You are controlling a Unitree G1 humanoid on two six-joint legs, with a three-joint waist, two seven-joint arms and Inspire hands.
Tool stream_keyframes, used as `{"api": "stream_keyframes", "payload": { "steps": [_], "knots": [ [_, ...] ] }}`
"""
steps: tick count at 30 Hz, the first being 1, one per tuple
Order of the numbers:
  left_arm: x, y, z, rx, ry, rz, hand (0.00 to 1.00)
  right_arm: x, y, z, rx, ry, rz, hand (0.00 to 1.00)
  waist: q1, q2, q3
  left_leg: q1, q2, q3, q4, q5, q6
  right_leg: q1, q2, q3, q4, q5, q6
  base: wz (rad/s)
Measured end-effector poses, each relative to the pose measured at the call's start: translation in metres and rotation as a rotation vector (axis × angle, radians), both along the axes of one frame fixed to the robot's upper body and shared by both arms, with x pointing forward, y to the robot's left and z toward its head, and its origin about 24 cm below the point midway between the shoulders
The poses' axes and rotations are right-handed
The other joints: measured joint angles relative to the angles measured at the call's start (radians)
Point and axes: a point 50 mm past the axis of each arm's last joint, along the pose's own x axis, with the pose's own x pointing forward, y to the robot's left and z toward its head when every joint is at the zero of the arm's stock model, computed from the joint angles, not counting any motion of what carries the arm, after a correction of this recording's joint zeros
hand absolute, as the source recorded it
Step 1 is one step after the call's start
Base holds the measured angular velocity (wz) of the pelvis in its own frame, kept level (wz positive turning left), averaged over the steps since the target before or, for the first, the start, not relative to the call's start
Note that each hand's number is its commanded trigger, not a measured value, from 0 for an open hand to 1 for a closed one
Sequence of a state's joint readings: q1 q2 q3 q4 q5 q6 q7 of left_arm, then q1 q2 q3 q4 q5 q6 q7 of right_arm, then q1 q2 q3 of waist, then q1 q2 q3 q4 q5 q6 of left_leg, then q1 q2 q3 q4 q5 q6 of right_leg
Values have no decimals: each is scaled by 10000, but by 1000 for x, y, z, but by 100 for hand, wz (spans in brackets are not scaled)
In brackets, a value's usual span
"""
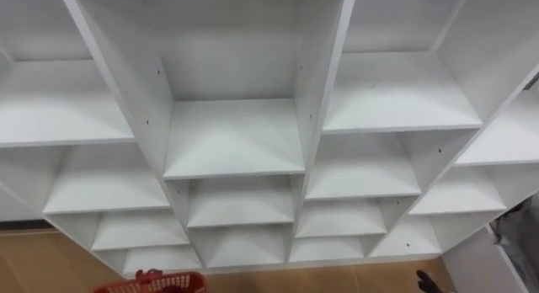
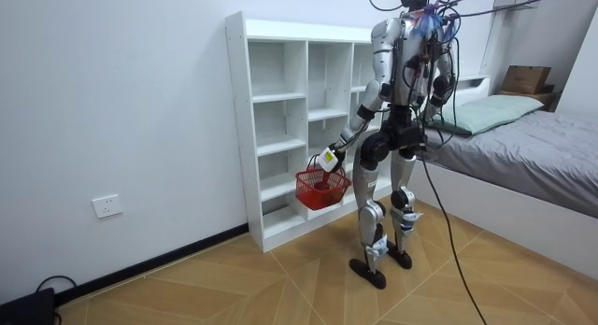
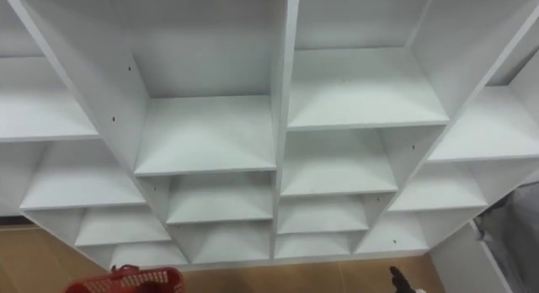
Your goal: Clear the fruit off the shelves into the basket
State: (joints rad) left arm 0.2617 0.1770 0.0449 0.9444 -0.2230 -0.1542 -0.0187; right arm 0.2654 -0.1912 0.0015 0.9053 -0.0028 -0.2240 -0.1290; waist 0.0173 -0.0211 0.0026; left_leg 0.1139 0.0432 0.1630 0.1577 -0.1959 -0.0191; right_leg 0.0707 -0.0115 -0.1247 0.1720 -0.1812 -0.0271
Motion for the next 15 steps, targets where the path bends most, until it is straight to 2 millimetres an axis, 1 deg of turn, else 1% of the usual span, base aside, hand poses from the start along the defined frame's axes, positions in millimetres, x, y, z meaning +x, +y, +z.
{"api": "stream_keyframes", "payload": {
  "steps": [3, 7, 10, 15],
  "knots": [
    [-10, 4, -3, 83, 361, 534, 100, -13, -9, -2, 60, 244, -1024, 0, -120, 44, -1, 143, 1, 22, -9, -21, -3, 141, 5, 10, -26, -9, 9, 0],
    [-22, 9, -5, 135, 746, 1100, 100, -28, -15, -6, 182, 574, -2057, 0, -159, -42, 22, 228, 5, 42, -43, -26, -3, 176, 22, 98, -4, -14, 14, -4],
    [-25, 14, -4, 231, 732, 1496, 100, -42, -16, -10, 354, 990, -2966, 0, -159, -49, 12, 223, 13, 36, -53, -74, 12, 155, 32, 116, 15, -19, 27, 0],
    [-24, 17, -3, 401, 686, 1830, 100, -55, -10, -14, 666, 1427, -3514, 0, -160, -46, 9, 224, 7, 48, -58, -122, 25, 149, 38, 173, 24, -28, 49, -1]
  ]
}}
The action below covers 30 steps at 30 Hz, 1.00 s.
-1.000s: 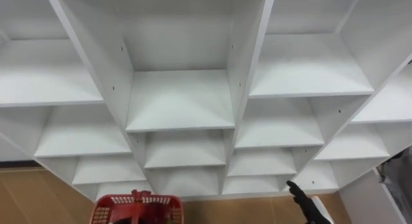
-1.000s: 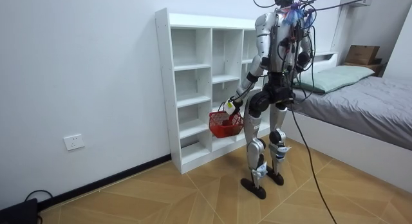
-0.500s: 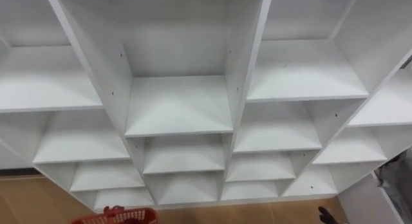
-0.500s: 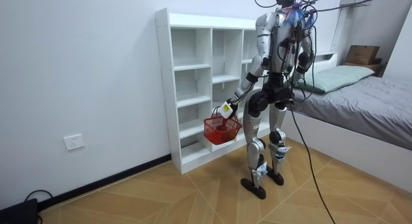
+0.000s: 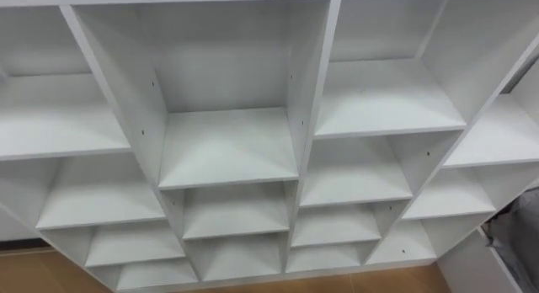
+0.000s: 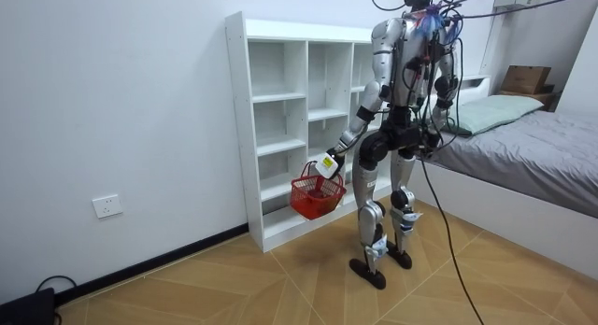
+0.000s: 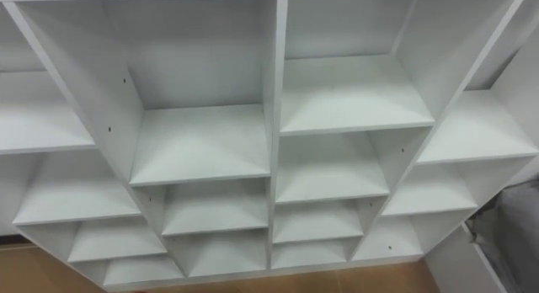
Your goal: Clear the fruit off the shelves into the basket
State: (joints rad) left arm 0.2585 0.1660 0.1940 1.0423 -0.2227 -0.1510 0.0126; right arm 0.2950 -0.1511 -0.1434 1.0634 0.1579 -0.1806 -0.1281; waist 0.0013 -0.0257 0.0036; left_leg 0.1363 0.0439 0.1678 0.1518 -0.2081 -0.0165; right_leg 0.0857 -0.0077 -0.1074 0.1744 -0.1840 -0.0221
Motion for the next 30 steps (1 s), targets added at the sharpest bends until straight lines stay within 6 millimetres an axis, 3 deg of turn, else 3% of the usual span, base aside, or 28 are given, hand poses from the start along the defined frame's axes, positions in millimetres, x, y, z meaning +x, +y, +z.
{"api": "stream_keyframes", "payload": {
  "steps": [9, 21, 30],
  "knots": [
    [-5, -11, -6, -445, 455, 139, 100, -6, 7, -7, 557, 545, -500, 0, -11, 21, -22, 4, -3, 76, 4, -27, 2, 8, 54, 21, -54, -4, 6, -2],
    [-12, -16, -10, -779, 1090, 271, 100, -8, 15, -11, 1256, 800, -699, 0, -26, -46, 37, 24, -6, 35, 10, -50, 1, 10, 10, 107, -54, -51, 27, 0],
    [-15, -19, -12, -864, 1341, 302, 100, -22, 19, -14, 1610, 1452, -1353, 0, 9, 24, -4, 54, -28, 39, 12, -100, 27, 28, 7, 112, -42, -65, 52, 0]
  ]
}}
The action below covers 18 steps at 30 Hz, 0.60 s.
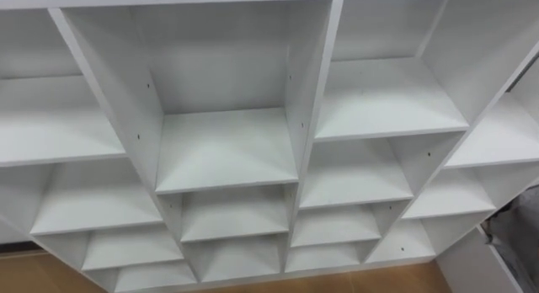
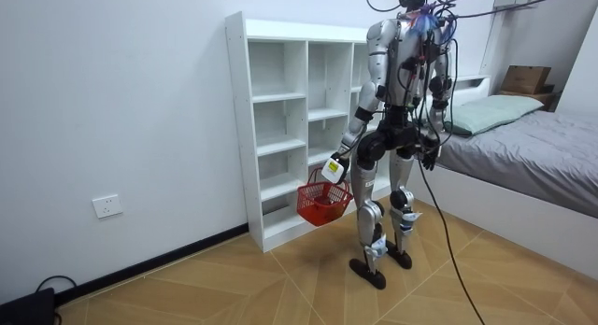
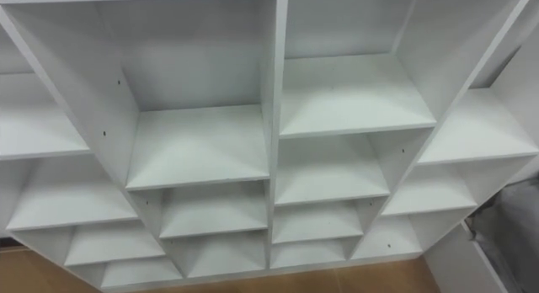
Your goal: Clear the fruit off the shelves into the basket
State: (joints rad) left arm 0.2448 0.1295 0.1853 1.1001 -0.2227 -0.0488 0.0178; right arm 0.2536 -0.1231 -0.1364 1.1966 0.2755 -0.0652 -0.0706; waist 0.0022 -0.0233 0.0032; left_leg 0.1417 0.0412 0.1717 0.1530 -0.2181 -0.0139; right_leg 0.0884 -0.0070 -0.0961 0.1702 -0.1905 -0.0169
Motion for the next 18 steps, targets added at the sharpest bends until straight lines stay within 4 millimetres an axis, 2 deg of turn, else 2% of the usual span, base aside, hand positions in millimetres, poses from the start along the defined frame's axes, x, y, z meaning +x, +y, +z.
{"api": "stream_keyframes", "payload": {
  "steps": [9, 18],
  "knots": [
    [3, -6, -1, -62, 128, -485, 100, 4, 9, -3, 580, 45, 468, 0, 21, 64, 6, 53, 4, 37, -3, 0, 0, 17, 66, 93, 0, 1, 0, -1],
    [3, -10, -3, -109, 240, -832, 100, 9, 9, -3, 805, -64, 566, 0, 6, 60, 33, 54, 3, 43, -2, 0, -1, 17, 65, 82, -6, 1, 0, 0]
  ]
}}
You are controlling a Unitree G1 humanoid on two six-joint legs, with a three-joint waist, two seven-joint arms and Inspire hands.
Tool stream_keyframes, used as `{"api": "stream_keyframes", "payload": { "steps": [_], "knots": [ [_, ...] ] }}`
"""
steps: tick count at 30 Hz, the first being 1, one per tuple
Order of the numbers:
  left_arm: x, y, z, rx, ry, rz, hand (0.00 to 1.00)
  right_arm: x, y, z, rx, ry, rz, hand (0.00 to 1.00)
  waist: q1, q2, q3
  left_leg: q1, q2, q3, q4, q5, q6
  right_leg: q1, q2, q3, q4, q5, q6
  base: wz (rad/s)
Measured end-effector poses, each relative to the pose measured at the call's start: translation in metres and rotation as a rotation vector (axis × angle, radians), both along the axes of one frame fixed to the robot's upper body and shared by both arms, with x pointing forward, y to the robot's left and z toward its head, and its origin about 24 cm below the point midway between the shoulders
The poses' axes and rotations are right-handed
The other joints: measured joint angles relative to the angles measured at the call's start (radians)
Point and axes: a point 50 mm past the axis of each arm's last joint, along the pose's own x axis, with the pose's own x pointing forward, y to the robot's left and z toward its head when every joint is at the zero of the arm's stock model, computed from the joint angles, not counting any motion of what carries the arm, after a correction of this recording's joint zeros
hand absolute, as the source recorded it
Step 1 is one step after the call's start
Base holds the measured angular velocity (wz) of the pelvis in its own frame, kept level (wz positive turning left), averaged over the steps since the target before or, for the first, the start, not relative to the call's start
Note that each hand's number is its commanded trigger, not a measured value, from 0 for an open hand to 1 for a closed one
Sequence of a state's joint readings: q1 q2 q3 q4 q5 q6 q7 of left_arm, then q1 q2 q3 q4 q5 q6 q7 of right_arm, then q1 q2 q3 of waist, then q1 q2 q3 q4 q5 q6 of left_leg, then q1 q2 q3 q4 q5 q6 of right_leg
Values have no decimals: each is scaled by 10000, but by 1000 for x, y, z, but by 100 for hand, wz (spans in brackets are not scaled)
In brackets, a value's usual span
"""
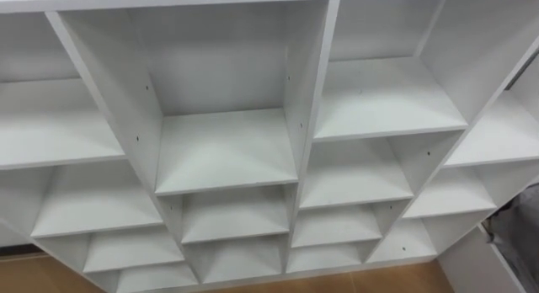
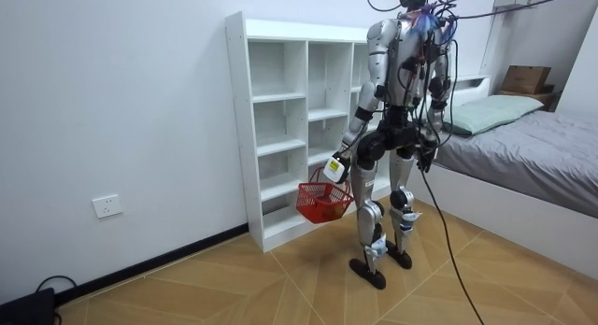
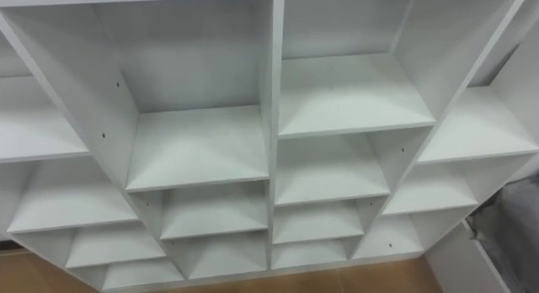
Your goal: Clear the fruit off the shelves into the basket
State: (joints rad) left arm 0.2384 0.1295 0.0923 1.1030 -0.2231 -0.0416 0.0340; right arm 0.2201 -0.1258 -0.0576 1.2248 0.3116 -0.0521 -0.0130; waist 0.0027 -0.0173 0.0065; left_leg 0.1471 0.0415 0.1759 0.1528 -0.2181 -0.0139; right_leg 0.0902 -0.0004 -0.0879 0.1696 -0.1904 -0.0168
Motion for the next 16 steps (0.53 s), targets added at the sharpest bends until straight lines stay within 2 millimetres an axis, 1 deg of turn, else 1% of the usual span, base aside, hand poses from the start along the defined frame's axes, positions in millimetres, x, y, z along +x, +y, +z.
{"api": "stream_keyframes", "payload": {
  "steps": [7, 16],
  "knots": [
    [-2, 0, -1, -20, 82, 10, 100, 0, 0, 0, 143, 31, -9, 0, 2, -26, 17, 2, 0, 1, 3, 0, 0, 0, -1, 1, 0, 0, 0, 0],
    [-4, 0, -1, -32, 191, 39, 100, 2, 0, 0, 134, -6, 11, 0, 5, 19, -1, -4, 0, 8, 0, 0, 0, -1, 1, 5, -10, -1, 0, 0]
  ]
}}
